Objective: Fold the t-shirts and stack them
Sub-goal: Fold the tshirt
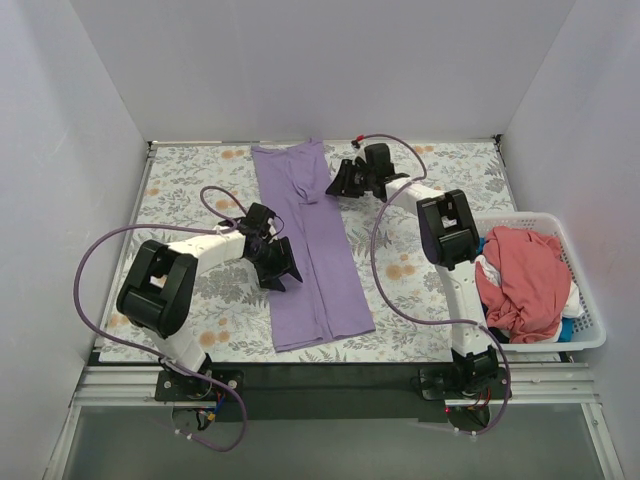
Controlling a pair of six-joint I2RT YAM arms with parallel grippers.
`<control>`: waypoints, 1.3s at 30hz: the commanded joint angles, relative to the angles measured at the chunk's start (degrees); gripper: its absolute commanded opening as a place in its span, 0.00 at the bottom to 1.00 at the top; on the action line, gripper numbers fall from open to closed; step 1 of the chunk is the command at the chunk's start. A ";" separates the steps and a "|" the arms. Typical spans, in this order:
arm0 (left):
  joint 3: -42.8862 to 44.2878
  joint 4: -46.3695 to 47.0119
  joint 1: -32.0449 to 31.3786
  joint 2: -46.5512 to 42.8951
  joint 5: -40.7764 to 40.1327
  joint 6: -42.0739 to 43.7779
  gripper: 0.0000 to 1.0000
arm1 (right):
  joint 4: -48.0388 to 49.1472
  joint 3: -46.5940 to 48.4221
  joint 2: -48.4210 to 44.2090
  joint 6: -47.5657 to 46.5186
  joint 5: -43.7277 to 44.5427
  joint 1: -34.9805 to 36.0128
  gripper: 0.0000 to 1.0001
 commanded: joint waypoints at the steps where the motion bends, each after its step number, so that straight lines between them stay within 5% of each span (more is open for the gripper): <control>1: 0.93 0.43 -1.50 2.52 -1.11 -0.89 0.54 | -4.07 -4.06 -2.28 -2.25 6.03 -4.52 0.42; 11: 4.97 -4.83 -3.70 -3.17 -6.37 -3.43 0.57 | -10.92 -3.80 -12.79 -8.49 4.62 -5.93 0.43; 19: 2.52 -15.63 -5.01 -13.82 -11.84 -3.97 0.66 | -25.39 -26.11 -33.55 -13.06 10.60 -2.86 0.51; 29: -6.53 -20.75 -10.90 -23.05 -10.96 -7.65 0.74 | -37.82 -54.49 -58.68 -5.18 19.66 17.16 0.57; 39: -8.21 -18.11 -14.86 -19.90 -10.87 -9.59 0.71 | -37.13 -61.11 -61.96 -1.64 18.34 20.78 0.53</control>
